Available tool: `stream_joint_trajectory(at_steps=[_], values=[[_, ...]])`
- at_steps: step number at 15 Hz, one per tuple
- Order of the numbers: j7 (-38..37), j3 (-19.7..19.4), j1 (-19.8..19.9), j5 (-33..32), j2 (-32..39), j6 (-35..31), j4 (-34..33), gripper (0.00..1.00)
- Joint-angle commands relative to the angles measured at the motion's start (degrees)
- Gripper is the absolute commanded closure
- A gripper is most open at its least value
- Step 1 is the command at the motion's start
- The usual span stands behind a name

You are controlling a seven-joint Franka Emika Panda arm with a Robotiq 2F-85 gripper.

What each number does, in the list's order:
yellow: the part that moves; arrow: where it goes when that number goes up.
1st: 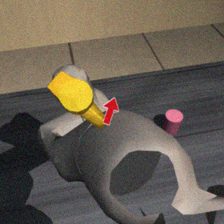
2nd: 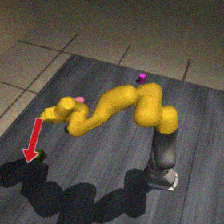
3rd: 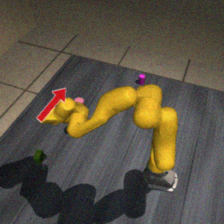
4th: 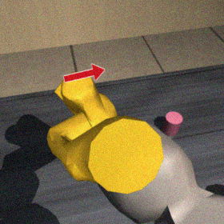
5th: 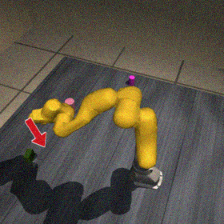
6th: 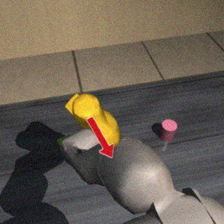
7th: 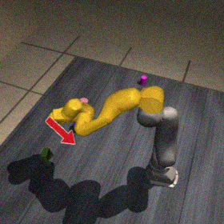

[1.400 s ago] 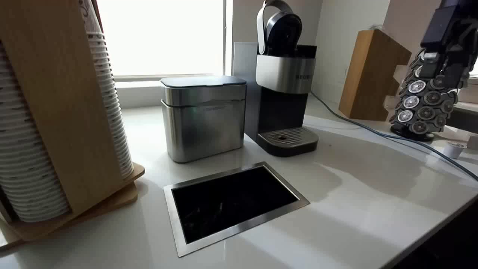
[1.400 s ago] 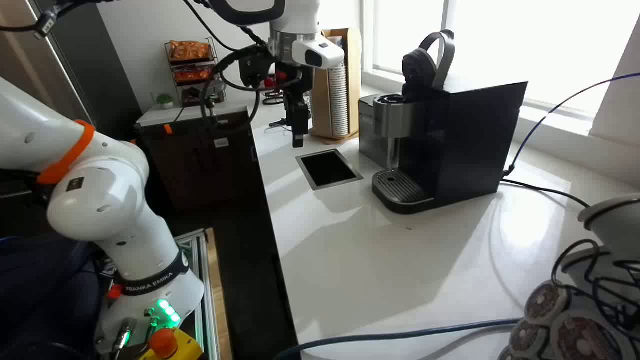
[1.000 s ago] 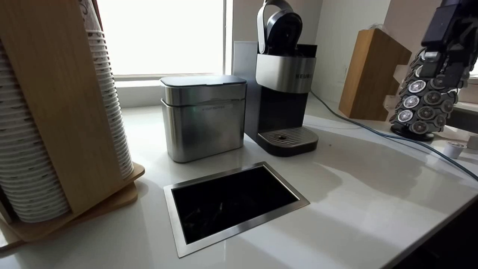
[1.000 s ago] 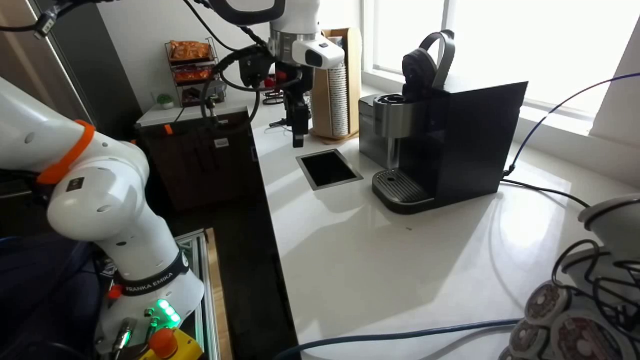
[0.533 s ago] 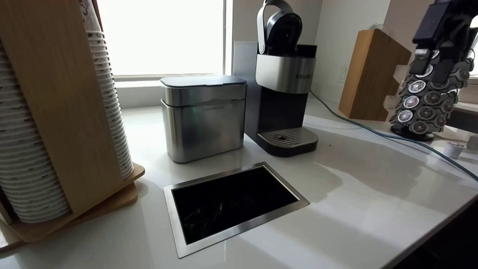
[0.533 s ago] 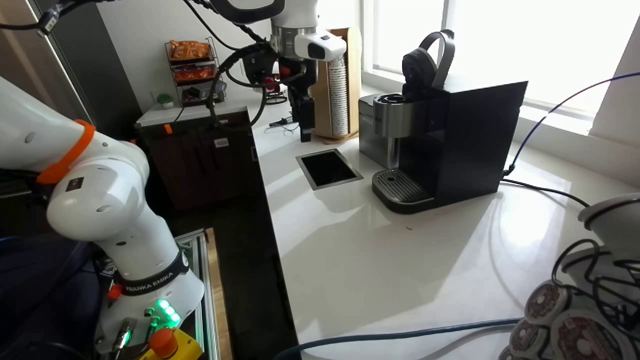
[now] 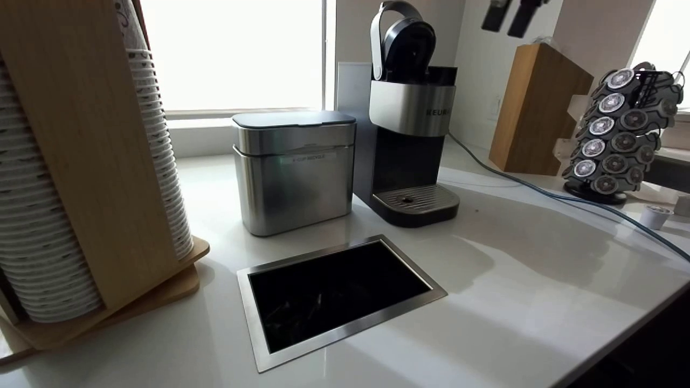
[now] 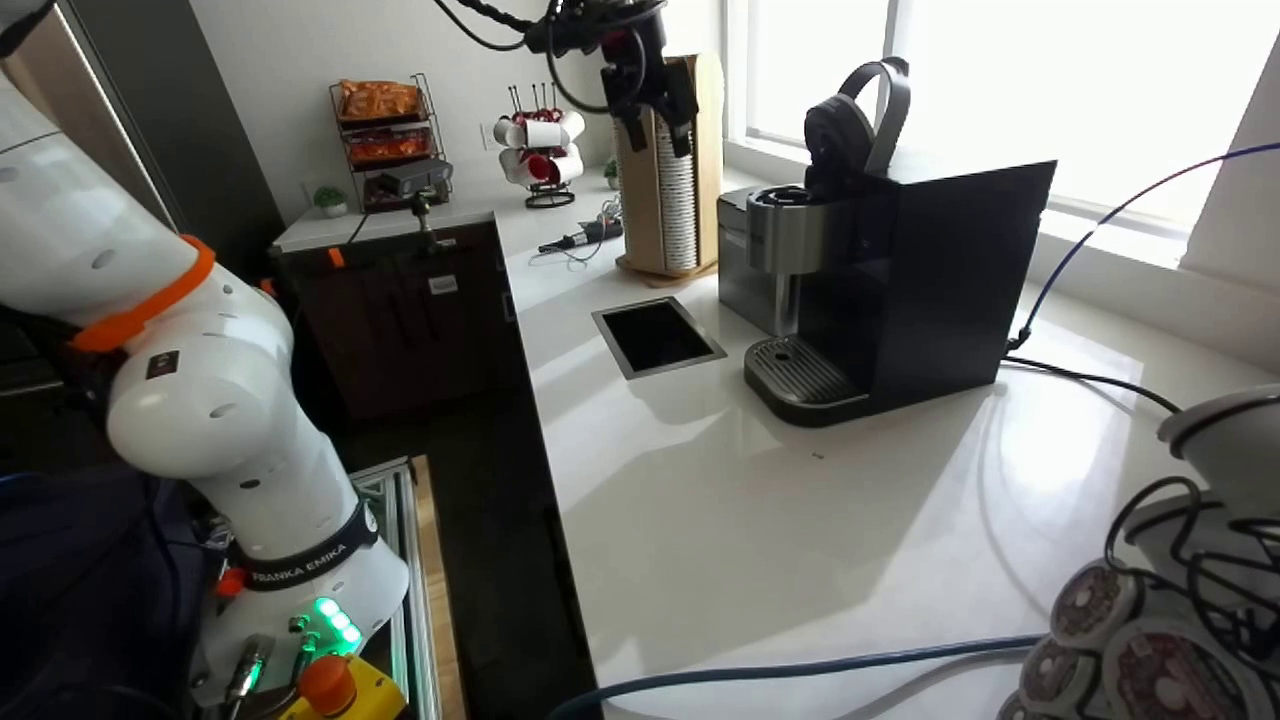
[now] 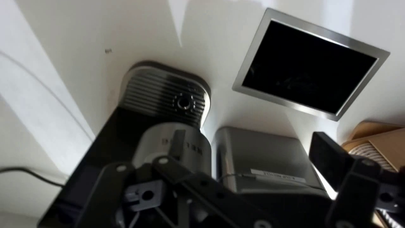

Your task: Remove two cups from the pile, place one on the rack and place the other on the counter top to the right of the coffee maker

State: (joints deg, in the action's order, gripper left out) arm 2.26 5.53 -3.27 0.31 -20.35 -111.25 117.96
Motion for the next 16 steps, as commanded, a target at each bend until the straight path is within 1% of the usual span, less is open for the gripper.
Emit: stream_joint_trajectory(at_steps=[1, 2, 3, 5, 6, 7, 9, 14, 15, 16], values=[[-0.5, 4.0, -0.8, -6.9, 9.4, -2.2, -14.2, 0.00], [-1.9, 5.0, -1.0, -8.2, 11.7, -4.2, -17.7, 0.00], [-8.9, 5.8, -1.6, -8.1, 14.0, -6.2, -21.1, 0.00], [-16.8, 7.9, -2.5, -10.0, 17.7, -8.2, -27.6, 0.00], [-18.4, 8.0, -3.2, -9.6, 18.0, -10.1, -28.5, 0.00], [-13.3, 6.4, -3.1, -8.4, 14.6, -8.7, -23.6, 0.00], [-16.4, 7.1, -4.0, -8.6, 16.8, -9.3, -27.2, 0.00], [-17.0, 6.9, -4.1, -8.6, 17.6, -9.4, -28.3, 0.00], [-16.1, 7.4, -4.6, -9.2, 21.7, -8.4, -32.6, 0.00], [-14.7, 7.6, -5.1, -8.5, 23.9, -9.2, -34.8, 0.00]])
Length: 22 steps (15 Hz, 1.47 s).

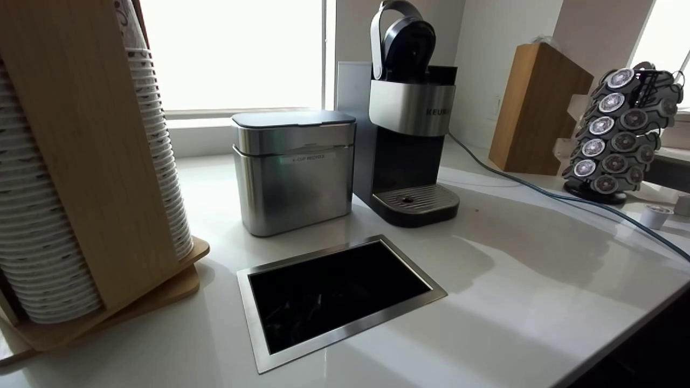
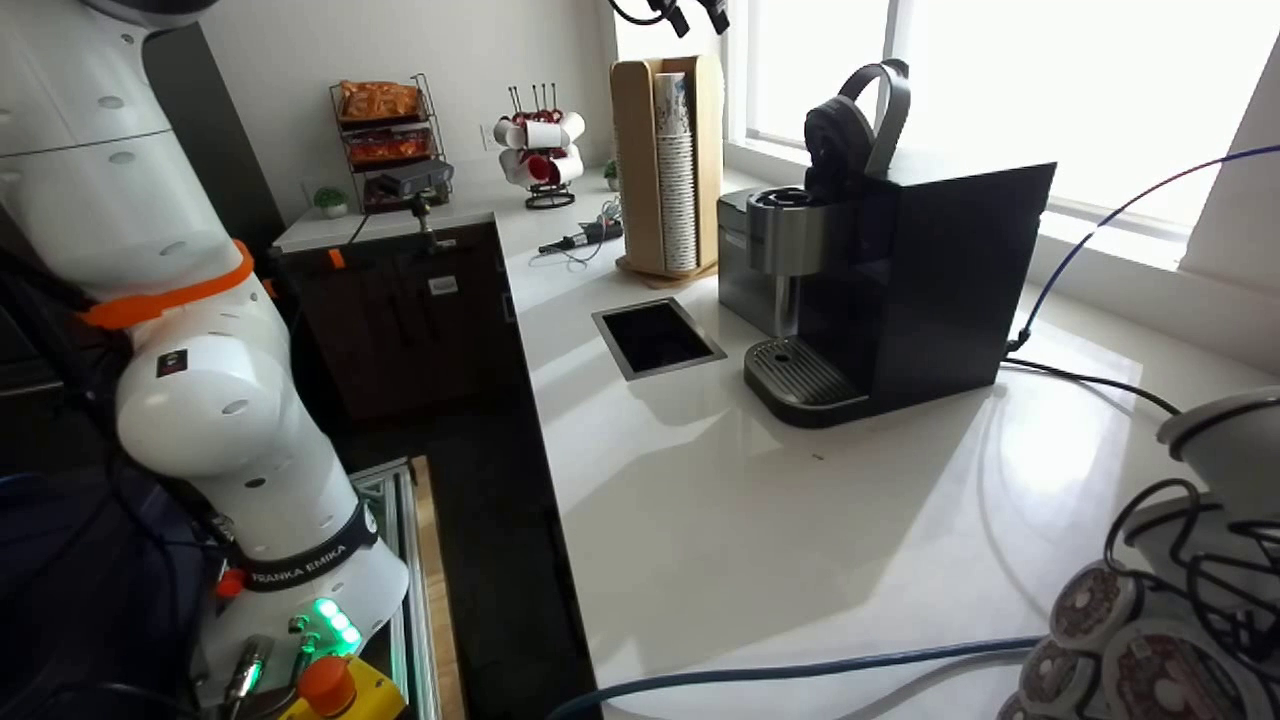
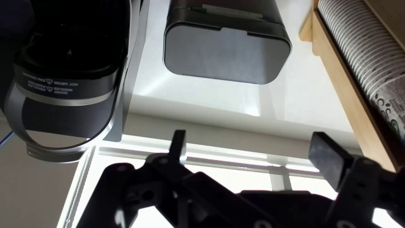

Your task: Remove two cups from the pile, place one on the rack and place the other on the counter top to the right of the coffee maker

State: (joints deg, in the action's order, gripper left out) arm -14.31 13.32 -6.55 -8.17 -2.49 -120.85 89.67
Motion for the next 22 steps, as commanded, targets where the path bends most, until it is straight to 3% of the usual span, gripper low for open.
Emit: stream_joint_trajectory(at_steps=[1, 5, 9, 11, 13, 14, 17, 19, 22], values=[[3.4, 0.4, -2.8, 0.5, 10.2, 1.5, -11.6, 0.00], [9.5, 1.3, -6.8, 3.4, 19.8, 5.6, -22.1, 0.00], [12.0, 0.8, -13.2, -1.1, 27.2, 6.0, -32.8, 0.00], [10.1, 1.4, -15.4, -3.4, 30.1, 4.1, -38.6, 0.00], [7.3, -0.7, -18.1, -2.2, 31.3, 1.3, -41.3, 0.00], [9.4, 0.6, -15.8, -1.5, 27.9, 1.8, -35.2, 0.00], [9.1, 0.6, -16.2, -1.5, 28.1, 1.7, -35.9, 0.00], [-0.2, -2.1, -17.5, -3.9, 30.0, 0.9, -37.6, 0.00], [-8.7, -3.1, -17.9, -2.7, 32.3, -0.2, -38.6, 0.00]])
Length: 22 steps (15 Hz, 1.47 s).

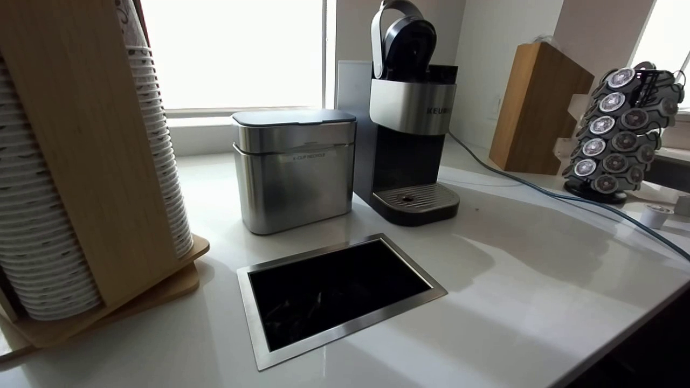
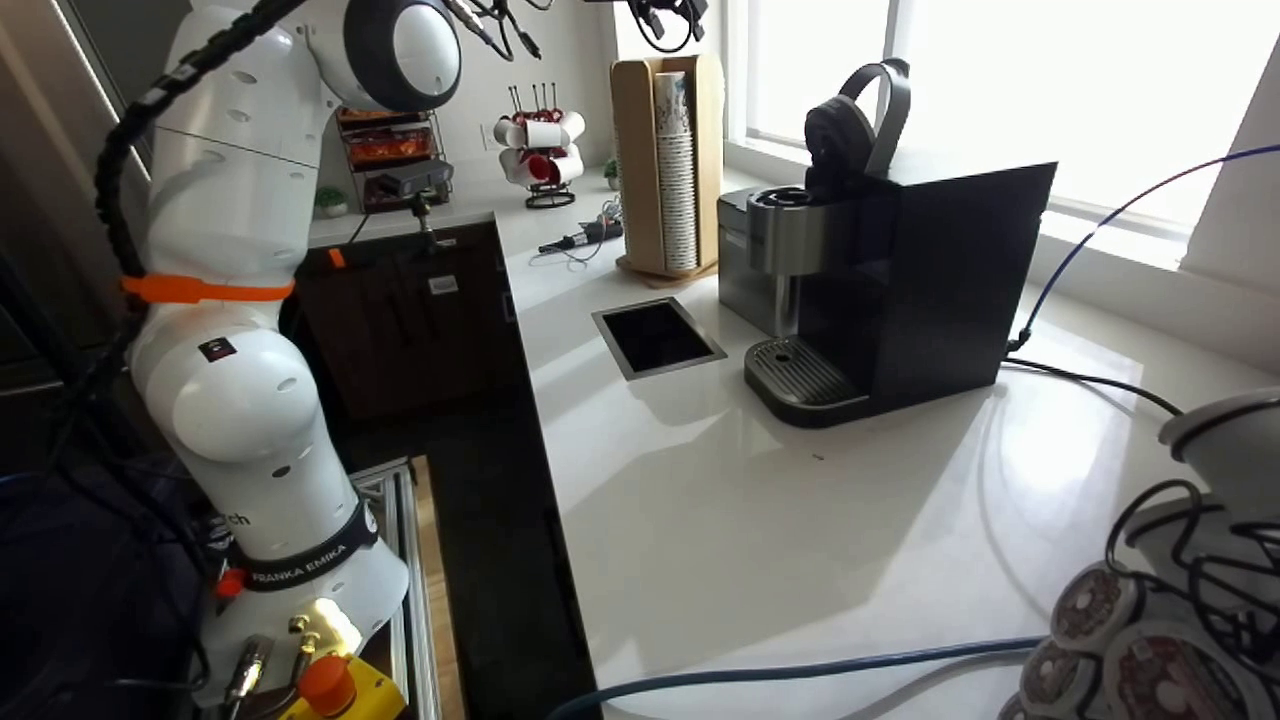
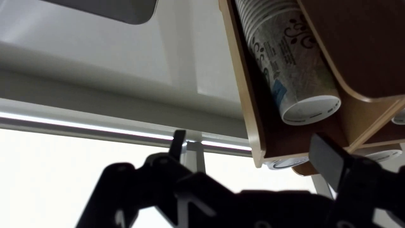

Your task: Remove two cups from the pile, place one on the rack and place the other on the counter top to the right of the coffee maker

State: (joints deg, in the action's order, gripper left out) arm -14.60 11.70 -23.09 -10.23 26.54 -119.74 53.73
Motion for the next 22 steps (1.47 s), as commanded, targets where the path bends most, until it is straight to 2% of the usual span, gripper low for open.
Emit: stream_joint_trajectory(at_steps=[1, 4, 8, 12, 15, 16, 18, 19, 20, 22], values=[[-11.3, -1.8, -1.5, -0.4, 4.2, -2.2, -2.9, 0.00], [-19.9, -2.0, -2.5, 0.1, 5.8, -4.7, -3.6, 0.00], [-26.4, -2.1, -4.6, -0.7, 5.6, -8.1, -2.9, 0.00], [-33.3, -2.9, -5.4, -0.7, 4.3, -8.3, -0.9, 0.00], [-36.6, -3.5, -5.3, -0.6, 5.7, -9.0, -2.1, 0.10], [-37.2, -3.7, -5.3, -0.5, 6.0, -8.9, -2.3, 0.08], [-37.6, -3.8, -5.2, -0.1, 7.0, -8.1, -3.1, 0.19], [-37.7, -3.7, -4.9, 0.3, 7.5, -7.6, -3.3, 0.28], [-38.1, -3.8, -5.0, 0.2, 7.7, -7.4, -3.2, 0.24], [-38.5, -3.7, -5.0, 0.4, 8.3, -7.1, -3.2, 0.27]])
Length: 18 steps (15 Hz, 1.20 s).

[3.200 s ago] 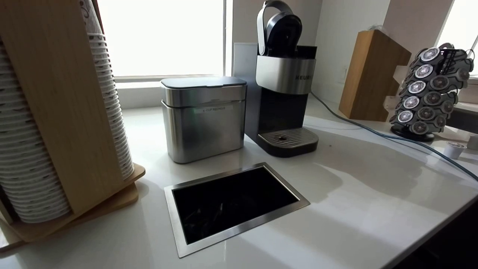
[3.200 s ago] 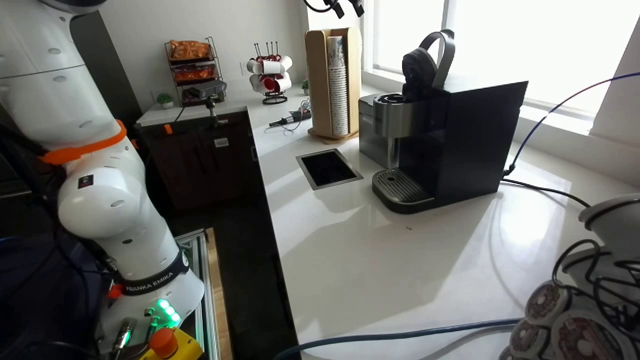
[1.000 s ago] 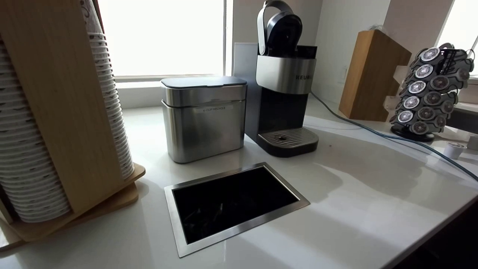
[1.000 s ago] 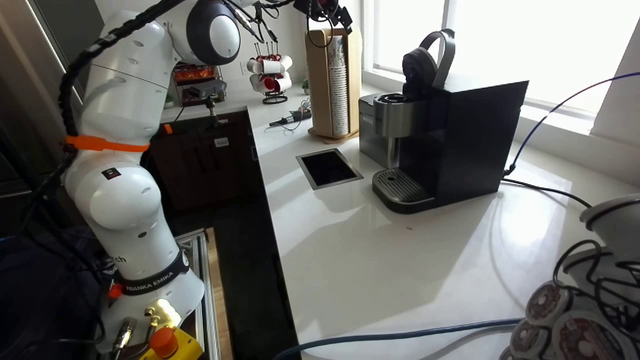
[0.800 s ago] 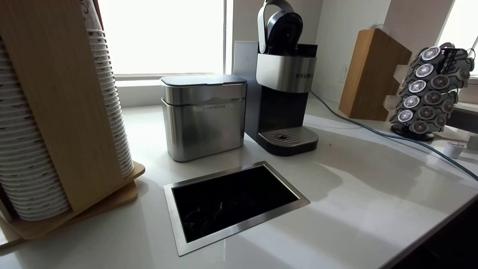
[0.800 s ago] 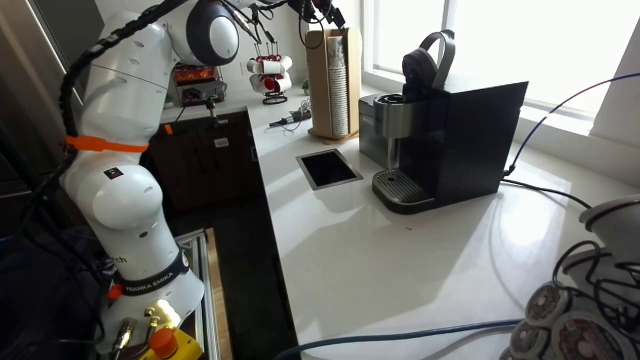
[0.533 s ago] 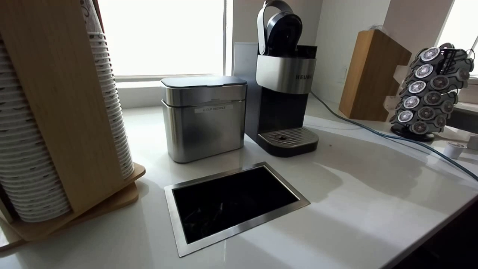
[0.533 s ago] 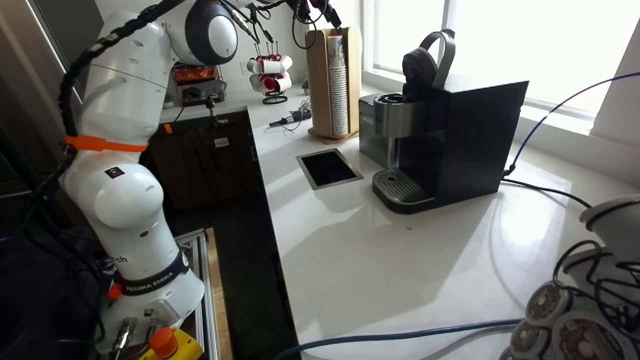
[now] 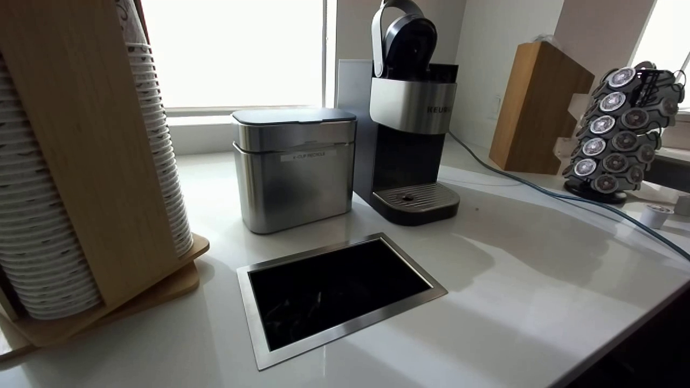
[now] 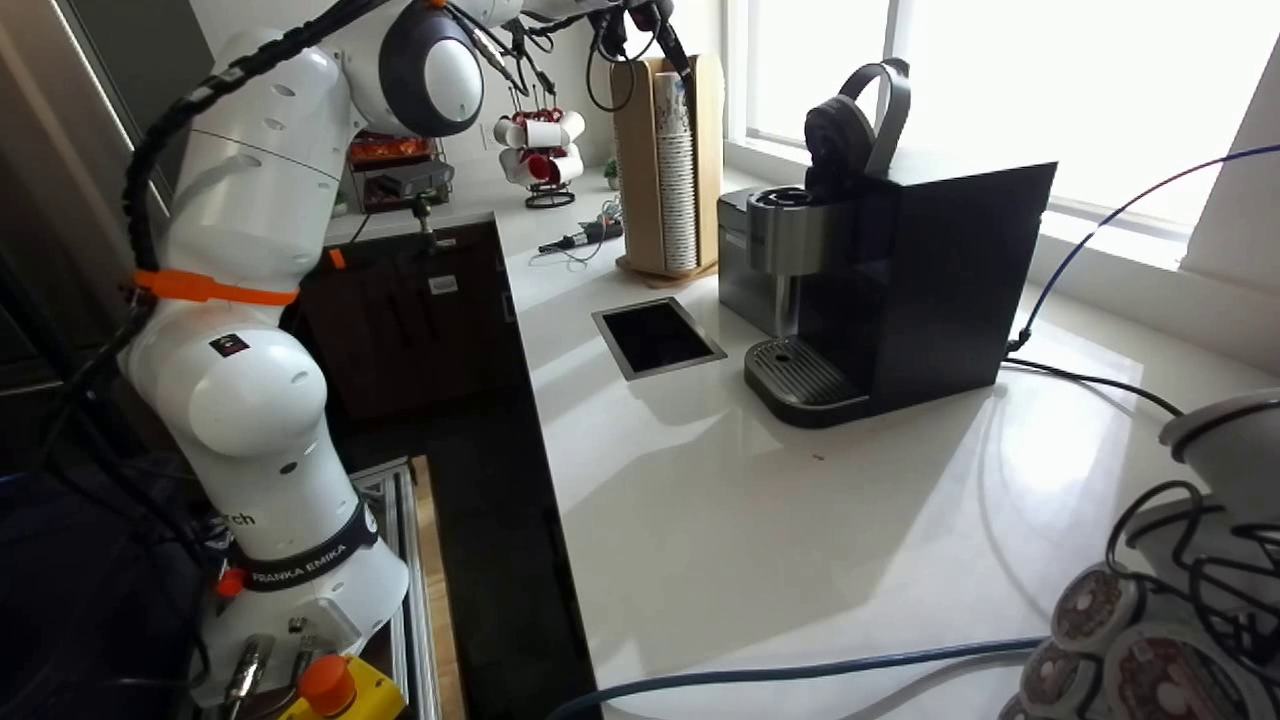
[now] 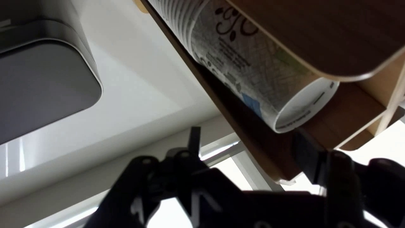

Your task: Remove two cups from the pile, place one on the rack and place the other on the counter top to the right of the coffee maker

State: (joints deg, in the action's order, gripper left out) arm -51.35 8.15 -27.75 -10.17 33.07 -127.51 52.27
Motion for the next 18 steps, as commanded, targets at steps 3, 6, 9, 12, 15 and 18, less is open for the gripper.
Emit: stream_joint_trajectory(at_steps=[3, 6, 9, 12, 15, 18], values=[[-1.7, -0.2, -0.9, -0.3, 1.9, 0.8, -1.9, 0.62], [-1.6, -0.1, -1.2, -0.2, 1.8, 0.9, -1.9, 0.73], [-1.4, 0.0, -1.4, 0.0, 2.0, 0.8, -2.2, 0.97], [-1.2, 0.1, -1.4, 0.2, 2.3, 1.1, -2.8, 1.00], [0.1, 0.3, -1.5, -0.1, 3.0, 0.0, -4.0, 0.99], [3.4, 0.8, -1.9, -0.3, 3.8, -0.7, -6.1, 0.99]])
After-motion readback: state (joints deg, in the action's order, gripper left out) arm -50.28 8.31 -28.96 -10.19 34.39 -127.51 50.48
